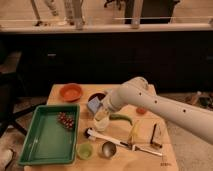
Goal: Place sponge in red bowl
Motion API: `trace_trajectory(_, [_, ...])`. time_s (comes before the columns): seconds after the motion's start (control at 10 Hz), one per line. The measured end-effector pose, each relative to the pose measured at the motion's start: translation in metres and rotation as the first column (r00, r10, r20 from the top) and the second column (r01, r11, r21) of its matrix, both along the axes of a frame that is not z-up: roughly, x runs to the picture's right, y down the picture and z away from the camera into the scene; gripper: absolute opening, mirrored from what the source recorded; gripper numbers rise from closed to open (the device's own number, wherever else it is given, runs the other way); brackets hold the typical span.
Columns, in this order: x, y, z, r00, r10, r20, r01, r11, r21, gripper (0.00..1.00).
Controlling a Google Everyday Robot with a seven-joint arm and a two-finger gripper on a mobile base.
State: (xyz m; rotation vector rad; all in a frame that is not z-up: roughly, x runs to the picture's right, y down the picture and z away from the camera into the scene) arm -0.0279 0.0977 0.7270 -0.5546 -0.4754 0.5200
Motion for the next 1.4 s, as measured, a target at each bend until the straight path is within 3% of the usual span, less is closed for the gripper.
trace_trajectory(0.5, [-0.011,-0.025,0.032,0.999,0.009,0.039,-0.01,0.9998,0.014,0.0])
trace_trajectory(1.4, [-0.051,-0.056,0.068,0.997,-0.019,0.074,0.019,0.9997,0.013,0.0])
